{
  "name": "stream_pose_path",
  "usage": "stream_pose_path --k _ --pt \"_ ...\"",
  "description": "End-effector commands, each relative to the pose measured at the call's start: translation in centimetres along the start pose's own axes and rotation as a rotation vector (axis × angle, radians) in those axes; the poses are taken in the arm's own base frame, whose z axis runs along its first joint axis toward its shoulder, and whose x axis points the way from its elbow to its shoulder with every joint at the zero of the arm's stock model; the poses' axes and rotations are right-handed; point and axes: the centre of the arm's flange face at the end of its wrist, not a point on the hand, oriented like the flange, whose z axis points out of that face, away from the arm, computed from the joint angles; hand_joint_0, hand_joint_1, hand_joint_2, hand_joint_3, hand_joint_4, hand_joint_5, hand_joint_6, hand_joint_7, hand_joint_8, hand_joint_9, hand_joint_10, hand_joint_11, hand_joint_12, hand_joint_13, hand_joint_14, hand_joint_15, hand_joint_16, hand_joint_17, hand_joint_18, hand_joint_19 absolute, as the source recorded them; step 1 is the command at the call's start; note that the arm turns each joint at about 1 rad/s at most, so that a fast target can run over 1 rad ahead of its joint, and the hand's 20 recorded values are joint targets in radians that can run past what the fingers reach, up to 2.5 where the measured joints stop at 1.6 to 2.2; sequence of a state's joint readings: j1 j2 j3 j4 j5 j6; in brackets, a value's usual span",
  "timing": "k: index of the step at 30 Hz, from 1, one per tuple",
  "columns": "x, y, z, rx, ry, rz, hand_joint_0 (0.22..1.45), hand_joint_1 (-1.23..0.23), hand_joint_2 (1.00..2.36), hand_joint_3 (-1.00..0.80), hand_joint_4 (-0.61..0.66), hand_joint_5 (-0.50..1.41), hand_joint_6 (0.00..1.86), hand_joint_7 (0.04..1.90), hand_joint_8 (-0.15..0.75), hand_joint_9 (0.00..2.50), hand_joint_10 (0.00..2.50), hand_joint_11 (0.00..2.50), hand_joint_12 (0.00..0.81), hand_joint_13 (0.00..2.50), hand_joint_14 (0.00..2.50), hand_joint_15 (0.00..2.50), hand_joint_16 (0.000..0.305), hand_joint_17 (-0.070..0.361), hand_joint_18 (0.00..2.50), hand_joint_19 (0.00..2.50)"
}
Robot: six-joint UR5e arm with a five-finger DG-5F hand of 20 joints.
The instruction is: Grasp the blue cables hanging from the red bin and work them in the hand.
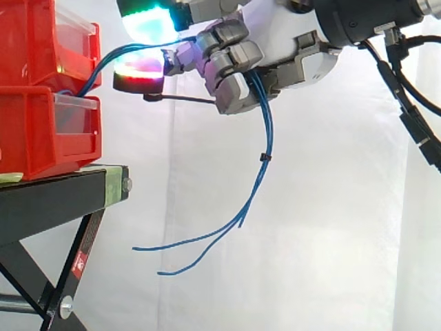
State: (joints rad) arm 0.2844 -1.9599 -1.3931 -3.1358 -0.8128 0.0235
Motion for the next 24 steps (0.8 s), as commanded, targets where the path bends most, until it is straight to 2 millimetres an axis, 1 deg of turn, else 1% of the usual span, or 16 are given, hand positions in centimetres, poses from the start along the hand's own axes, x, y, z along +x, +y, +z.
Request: stream_pose_path --k 1,3,4,6,7,8,9,12,16,18,21,24 --pt "-0.1 0.0 -0.1 0.005 -0.001 0.003 0.98 -0.69 1.02 -0.42 0.20 0.26 0.25 1.26 0.511 0.78 2.50 2.50 0.522 0.83 2.50 1.89 0.060 0.134 1.20 1.37" --pt "-0.3 0.3 -0.2 0.005 0.001 0.005 0.97 -0.69 1.02 -0.41 0.20 0.26 0.26 1.27 0.511 0.78 2.50 2.50 0.522 0.83 2.50 1.89 0.060 0.134 1.20 1.37" --pt "-0.5 1.1 -0.7 -0.003 0.004 0.004 0.96 -0.69 1.02 -0.41 0.20 0.26 0.26 1.27 0.511 0.78 2.50 2.50 0.522 0.83 2.50 1.89 0.060 0.134 1.20 1.37" --pt "-0.5 1.1 -0.7 -0.003 0.003 0.001 0.94 -0.69 1.02 -0.41 0.21 0.25 0.27 1.28 0.511 0.78 2.50 2.50 0.522 0.83 2.50 1.89 0.060 0.134 1.20 1.37" --pt "-0.6 1.0 -0.8 0.007 0.001 -0.009 0.94 -0.69 1.02 -0.43 0.21 0.24 0.29 1.28 0.511 0.78 2.50 2.50 0.522 0.83 2.50 1.89 0.060 0.134 1.20 1.37" --pt "-0.8 0.9 -0.8 0.015 0.001 -0.017 0.92 -0.69 1.02 -0.50 0.21 0.22 0.36 1.25 0.511 0.78 2.50 2.50 0.522 0.83 2.50 1.89 0.060 0.134 1.20 1.37" --pt "-0.9 0.7 -1.1 0.035 0.005 -0.035 0.92 -0.69 1.02 -0.50 0.21 0.22 0.36 1.26 0.511 0.78 2.50 2.50 0.522 0.83 2.50 1.89 0.060 0.134 1.20 1.37" --pt "-1.1 0.4 -1.5 0.078 0.028 -0.074 0.90 -0.69 1.02 -0.55 0.22 0.19 0.48 1.21 0.511 0.78 2.50 2.50 0.522 0.83 2.50 1.89 0.060 0.134 1.20 1.37" --pt "-0.9 0.1 -1.8 0.106 0.079 -0.102 0.90 -0.69 1.01 -0.60 0.22 0.18 0.53 1.19 0.511 0.78 2.50 2.50 0.522 0.83 2.50 1.89 0.060 0.134 1.20 1.37" --pt "-0.8 0.1 -1.8 0.108 0.084 -0.108 0.90 -0.69 1.01 -0.63 0.22 0.18 0.58 1.16 0.511 0.78 2.50 2.50 0.522 0.83 2.50 1.89 0.060 0.134 1.20 1.37" --pt "-1.3 -0.1 -1.7 0.117 0.087 -0.141 0.90 -0.69 1.01 -0.64 0.23 0.17 0.61 1.16 0.511 0.78 2.50 2.50 0.522 0.83 2.50 1.89 0.060 0.134 1.20 1.37" --pt "-1.2 0.0 -1.7 0.116 0.094 -0.157 0.90 -0.69 1.01 -0.66 0.23 0.17 0.64 1.15 0.511 0.78 2.50 2.50 0.522 0.83 2.50 1.89 0.060 0.134 1.20 1.37"
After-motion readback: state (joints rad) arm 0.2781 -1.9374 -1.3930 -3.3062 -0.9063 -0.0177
